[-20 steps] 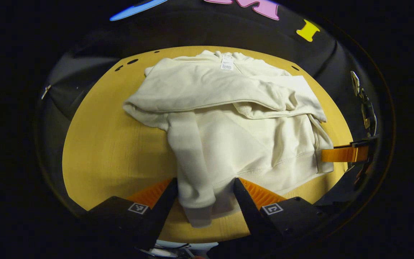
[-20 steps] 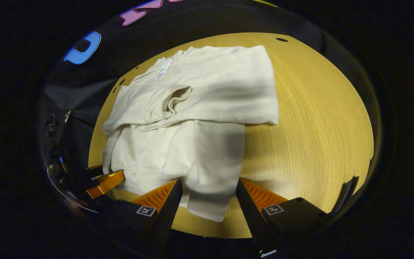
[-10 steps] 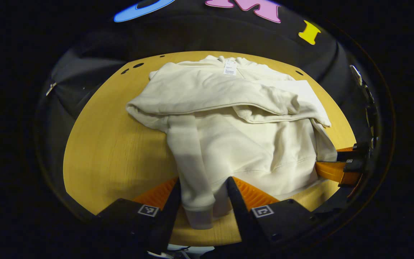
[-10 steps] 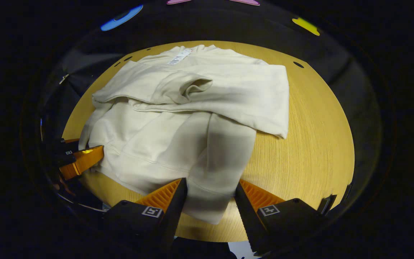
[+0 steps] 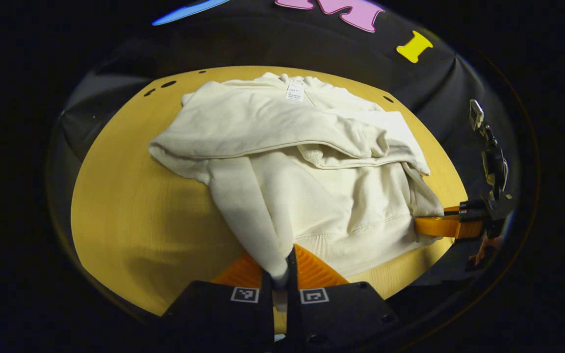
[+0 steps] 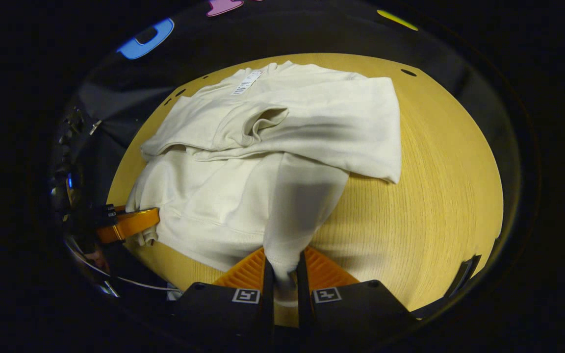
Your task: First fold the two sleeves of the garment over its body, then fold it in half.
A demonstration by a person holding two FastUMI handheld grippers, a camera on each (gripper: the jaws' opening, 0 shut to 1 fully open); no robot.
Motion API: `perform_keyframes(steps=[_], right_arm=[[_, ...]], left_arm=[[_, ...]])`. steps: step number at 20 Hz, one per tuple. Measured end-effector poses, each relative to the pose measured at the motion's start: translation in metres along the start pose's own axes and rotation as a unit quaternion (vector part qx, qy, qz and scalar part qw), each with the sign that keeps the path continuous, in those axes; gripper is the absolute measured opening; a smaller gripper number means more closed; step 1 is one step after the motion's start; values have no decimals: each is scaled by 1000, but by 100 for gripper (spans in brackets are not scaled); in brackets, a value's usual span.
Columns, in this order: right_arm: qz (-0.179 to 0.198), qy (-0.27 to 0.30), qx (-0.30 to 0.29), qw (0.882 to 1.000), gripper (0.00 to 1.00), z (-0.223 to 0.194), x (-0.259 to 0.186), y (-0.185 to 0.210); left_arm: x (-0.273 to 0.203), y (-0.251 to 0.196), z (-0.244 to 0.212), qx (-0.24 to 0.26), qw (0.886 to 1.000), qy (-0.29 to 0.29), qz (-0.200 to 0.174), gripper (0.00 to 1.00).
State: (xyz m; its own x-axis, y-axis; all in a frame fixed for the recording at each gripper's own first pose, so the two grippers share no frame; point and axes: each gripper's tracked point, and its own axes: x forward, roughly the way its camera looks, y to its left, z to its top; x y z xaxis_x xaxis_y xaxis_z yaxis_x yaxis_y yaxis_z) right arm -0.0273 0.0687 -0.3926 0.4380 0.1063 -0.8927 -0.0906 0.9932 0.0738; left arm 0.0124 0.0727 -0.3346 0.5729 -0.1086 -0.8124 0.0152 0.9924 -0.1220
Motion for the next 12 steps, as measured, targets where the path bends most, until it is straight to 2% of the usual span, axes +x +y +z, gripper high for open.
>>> perform_keyframes(steps=[2,4,8,12], right_arm=[[10,15,-8,1000,20,-2,-3,4],[23,25,-10,999,20,2,-7,4],[63,26,15,998,20,17,-28,6],[72,19,15,997,20,33,-49,9]], left_arm=[[-2,-1,2,-10,1000,21,-12,14],[-5,-2,3,-14,999,38,-26,12],[-17,-4,10,-14,998,55,-32,12],[-29,-11,27,4,998,57,-33,11]])
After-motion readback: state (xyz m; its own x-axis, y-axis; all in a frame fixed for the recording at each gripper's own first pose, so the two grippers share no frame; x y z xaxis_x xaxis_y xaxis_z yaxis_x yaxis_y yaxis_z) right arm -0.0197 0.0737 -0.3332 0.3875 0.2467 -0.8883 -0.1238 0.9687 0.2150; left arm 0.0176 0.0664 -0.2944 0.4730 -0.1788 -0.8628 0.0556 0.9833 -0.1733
